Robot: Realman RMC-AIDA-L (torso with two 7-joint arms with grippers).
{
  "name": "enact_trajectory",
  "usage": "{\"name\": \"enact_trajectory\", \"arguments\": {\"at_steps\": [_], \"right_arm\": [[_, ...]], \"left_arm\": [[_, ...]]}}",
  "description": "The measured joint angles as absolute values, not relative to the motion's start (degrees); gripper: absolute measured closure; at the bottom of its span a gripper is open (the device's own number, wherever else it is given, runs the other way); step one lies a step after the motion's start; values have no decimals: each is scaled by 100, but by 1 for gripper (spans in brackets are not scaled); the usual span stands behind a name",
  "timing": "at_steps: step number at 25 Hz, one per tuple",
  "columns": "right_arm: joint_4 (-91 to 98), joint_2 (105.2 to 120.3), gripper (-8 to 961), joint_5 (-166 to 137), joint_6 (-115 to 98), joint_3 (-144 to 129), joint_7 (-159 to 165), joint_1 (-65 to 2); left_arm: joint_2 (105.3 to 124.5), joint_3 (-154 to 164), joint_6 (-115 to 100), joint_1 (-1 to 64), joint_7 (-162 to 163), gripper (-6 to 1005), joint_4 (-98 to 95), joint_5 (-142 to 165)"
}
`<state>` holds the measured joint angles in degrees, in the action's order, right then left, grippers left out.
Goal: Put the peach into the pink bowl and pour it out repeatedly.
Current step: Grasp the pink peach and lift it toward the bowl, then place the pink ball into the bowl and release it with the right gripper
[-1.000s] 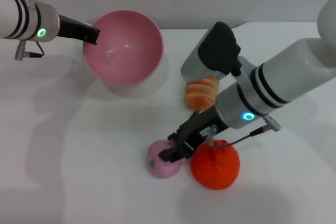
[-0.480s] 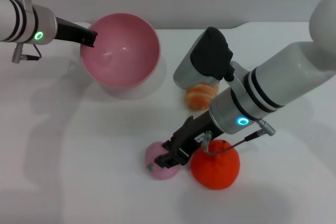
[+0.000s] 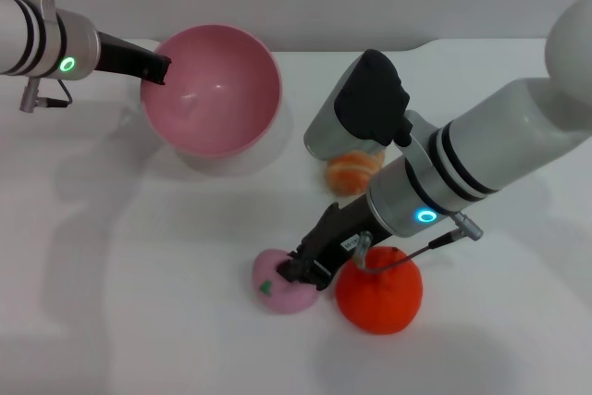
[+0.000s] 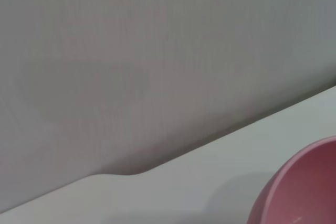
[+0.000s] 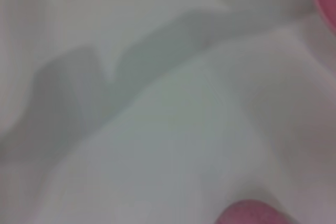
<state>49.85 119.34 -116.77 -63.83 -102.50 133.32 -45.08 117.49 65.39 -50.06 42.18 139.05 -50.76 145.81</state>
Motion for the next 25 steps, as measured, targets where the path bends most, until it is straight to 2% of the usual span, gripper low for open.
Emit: {"name": "enact_trajectory", "arguments": {"at_steps": [6, 14, 20, 25], "right_arm": [[5967, 11882, 917, -11686, -6675, -10060, 13310, -4074], [8449, 11889, 919, -12071, -7308, -9159, 13292, -3219], [9364, 11906, 920, -12167, -7316, -8424, 12997, -3033], [9262, 11910, 907, -12175, -6755, -8274, 12689, -3033]], "left_arm": [[11736, 6536, -5010, 4218, 13904, 966, -5080, 14580], [11717, 6516, -5104, 4218, 13904, 965, -5080, 14581], [11743, 6532, -5435, 4231, 13837, 962, -5112, 14581], [11763, 6543, -5695, 4222, 13827, 957, -5289, 14570]]}}
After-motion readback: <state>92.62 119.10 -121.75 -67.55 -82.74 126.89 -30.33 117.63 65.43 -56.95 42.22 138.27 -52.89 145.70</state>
